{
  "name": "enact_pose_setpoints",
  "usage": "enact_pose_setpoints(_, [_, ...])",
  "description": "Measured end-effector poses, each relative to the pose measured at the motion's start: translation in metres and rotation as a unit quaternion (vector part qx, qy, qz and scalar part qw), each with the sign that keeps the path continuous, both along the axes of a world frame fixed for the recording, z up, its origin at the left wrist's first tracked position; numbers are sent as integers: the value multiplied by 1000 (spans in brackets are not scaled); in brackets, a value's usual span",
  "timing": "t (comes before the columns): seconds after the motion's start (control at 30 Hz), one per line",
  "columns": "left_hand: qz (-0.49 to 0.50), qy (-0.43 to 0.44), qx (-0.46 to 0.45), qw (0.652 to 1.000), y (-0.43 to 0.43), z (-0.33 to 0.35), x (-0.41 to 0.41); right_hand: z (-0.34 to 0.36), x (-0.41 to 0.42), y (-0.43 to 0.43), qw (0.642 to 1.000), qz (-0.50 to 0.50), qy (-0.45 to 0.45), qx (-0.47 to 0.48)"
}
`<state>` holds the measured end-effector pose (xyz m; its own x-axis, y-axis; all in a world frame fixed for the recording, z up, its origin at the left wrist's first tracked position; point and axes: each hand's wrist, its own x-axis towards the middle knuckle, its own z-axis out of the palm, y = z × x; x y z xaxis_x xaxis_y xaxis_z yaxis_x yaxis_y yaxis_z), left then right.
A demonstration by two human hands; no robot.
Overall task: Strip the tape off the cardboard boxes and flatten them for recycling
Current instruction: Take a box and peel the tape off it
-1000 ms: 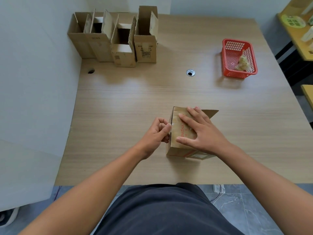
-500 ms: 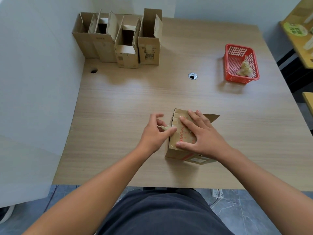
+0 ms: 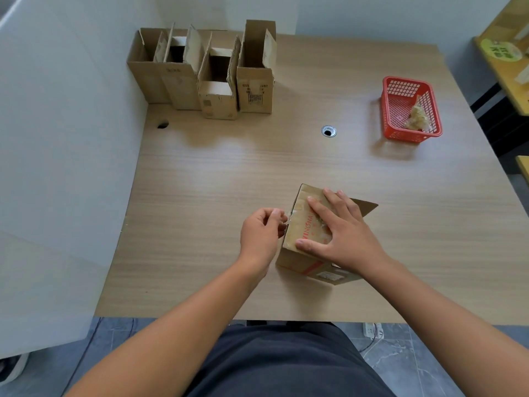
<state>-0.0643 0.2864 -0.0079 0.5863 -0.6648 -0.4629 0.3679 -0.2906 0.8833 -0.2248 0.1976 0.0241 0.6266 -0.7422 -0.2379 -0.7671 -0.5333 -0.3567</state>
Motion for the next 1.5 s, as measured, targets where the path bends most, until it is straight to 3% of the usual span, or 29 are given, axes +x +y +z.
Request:
enact_pose_setpoints(0.2, [-89, 10, -8, 996, -3, 9, 5, -1, 2, 2, 1000, -3, -1, 3])
enact_pose_setpoints(0.43, [-47, 144, 29, 988, -18, 15, 12, 0, 1, 3, 1000, -4, 6, 1])
enact_pose_setpoints(0.63, [-39, 196, 81, 976, -27, 4, 16, 1, 1, 2, 1000, -7, 11, 11])
enact_pose_setpoints(0.77, [-24, 276, 62, 959, -22, -5, 20, 2, -1, 1, 1000, -7, 6, 7])
enact_pose_setpoints(0.93, [-47, 249, 7, 967, -15, -11, 13, 7, 4, -3, 1000, -5, 8, -3])
enact_pose_setpoints(1.17, [-125, 245, -86, 958, 2, -22, 16, 22, 14, -19, 993, 52, 108, -19])
enact_pose_setpoints(1.3, [-97, 208, -90, 969, 1, -20, 12, 27, 22, -24, 989, 70, 127, -15])
enact_pose_setpoints(1.5, [-41, 128, -82, 988, -5, -21, -7, 24, 16, -25, 994, 82, 71, 2])
